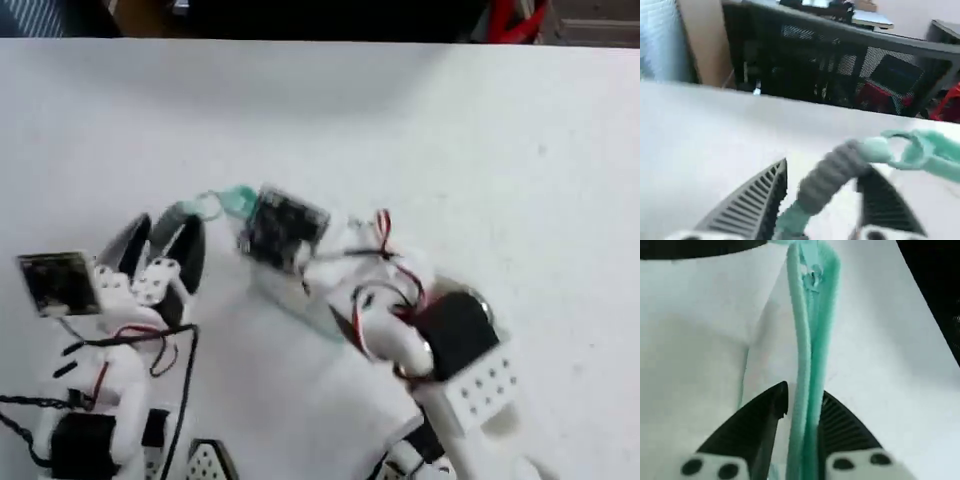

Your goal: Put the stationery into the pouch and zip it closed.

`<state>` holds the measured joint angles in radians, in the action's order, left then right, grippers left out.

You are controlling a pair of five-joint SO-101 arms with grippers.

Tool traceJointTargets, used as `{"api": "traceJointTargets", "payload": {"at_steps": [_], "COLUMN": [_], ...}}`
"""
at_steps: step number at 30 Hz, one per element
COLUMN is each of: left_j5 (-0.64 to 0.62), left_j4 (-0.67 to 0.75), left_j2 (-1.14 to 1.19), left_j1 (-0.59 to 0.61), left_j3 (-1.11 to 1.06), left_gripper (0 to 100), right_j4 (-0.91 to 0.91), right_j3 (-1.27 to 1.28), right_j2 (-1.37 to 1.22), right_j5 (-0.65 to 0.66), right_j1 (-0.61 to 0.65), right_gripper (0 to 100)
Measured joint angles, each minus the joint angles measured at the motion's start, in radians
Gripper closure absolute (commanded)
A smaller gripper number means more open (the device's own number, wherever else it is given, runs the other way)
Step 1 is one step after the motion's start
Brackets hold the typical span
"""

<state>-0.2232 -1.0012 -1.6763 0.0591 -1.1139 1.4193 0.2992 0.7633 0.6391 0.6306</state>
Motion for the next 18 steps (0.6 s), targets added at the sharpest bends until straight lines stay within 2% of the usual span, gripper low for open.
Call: {"api": "traceJointTargets", "payload": {"at_steps": [3, 8, 13, 16, 18], "left_j5": [-0.049, -0.123, -0.183, -0.172, -0.144], "left_j4": [-0.063, -0.066, 0.081, 0.198, 0.238], "left_j2": [0.002, 0.000, 0.000, 0.017, 0.018], "left_j1": [0.041, 0.103, 0.155, 0.164, 0.164], "left_j3": [0.041, 0.009, -0.143, -0.239, -0.275], "left_gripper": [67, 70, 76, 76, 76], "right_j4": [-0.044, -0.104, -0.130, -0.181, -0.199], "right_j3": [-0.055, -0.203, -0.430, -0.540, -0.589], "right_j2": [-0.080, -0.256, -0.397, -0.476, -0.531], "right_j5": [-0.071, -0.252, -0.496, -0.641, -0.689], "right_j1": [-0.032, -0.126, -0.150, -0.147, -0.126], "right_gripper": [97.8, 97.8, 97.9, 97.9, 97.9]}}
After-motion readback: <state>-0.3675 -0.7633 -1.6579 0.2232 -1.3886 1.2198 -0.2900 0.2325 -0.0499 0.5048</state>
